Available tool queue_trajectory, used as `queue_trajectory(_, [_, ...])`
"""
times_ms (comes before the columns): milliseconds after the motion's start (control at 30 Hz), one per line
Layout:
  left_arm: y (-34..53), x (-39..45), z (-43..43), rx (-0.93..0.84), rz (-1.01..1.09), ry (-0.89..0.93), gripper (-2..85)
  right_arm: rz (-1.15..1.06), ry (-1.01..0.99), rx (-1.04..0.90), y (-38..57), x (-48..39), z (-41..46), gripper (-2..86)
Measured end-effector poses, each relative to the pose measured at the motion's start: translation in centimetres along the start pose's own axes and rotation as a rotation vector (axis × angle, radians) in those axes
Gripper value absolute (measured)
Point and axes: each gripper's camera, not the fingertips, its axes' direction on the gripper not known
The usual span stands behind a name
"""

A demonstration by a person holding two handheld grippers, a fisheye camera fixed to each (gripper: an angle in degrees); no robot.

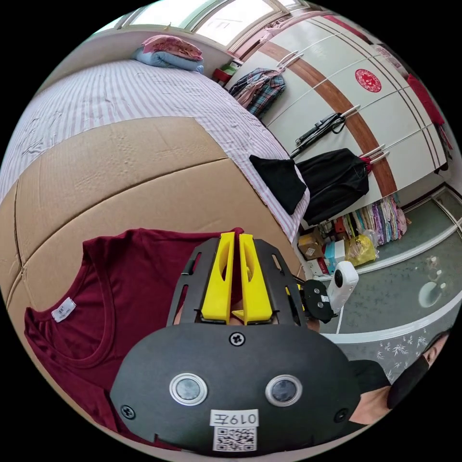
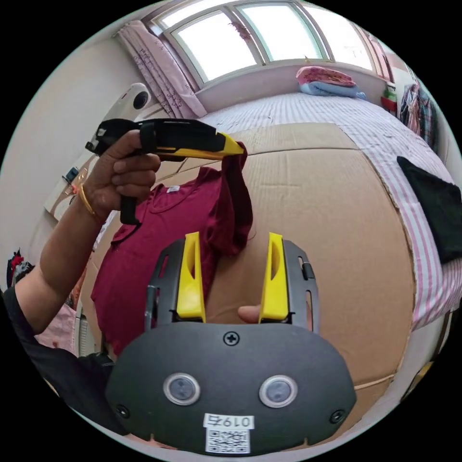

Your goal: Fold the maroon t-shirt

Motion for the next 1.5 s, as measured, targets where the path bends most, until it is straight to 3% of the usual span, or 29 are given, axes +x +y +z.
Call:
queue_trajectory(333, [5.8,-5.0,-4.6,0.121,-0.013,0.082,1.4,0.078,-0.245,-0.008,0.6,-0.3,5.2,15.0])
queue_trajectory(633, [11.7,-9.3,-7.5,0.224,-0.037,0.132,1.5,0.031,-0.119,0.04,2.4,-6.8,9.3,5.4])
queue_trajectory(833, [16.3,-11.8,-9.6,0.317,-0.074,0.136,1.7,-0.206,0.095,0.064,4.5,-15.4,12.6,1.1])
queue_trajectory(1100, [24.0,-13.1,-11.2,0.396,-0.156,-0.036,1.5,-0.598,0.49,0.072,10.1,-28.1,19.6,0.3])
queue_trajectory(1267, [26.7,-14.7,-10.9,0.368,-0.225,-0.097,1.5,-0.801,0.769,0.013,13.7,-34.8,26.3,-0.3])
queue_trajectory(1500, [27.6,-18.0,-10.8,0.293,-0.298,-0.133,3.2,-0.942,0.896,-0.054,17.3,-39.3,32.2,-0.6])
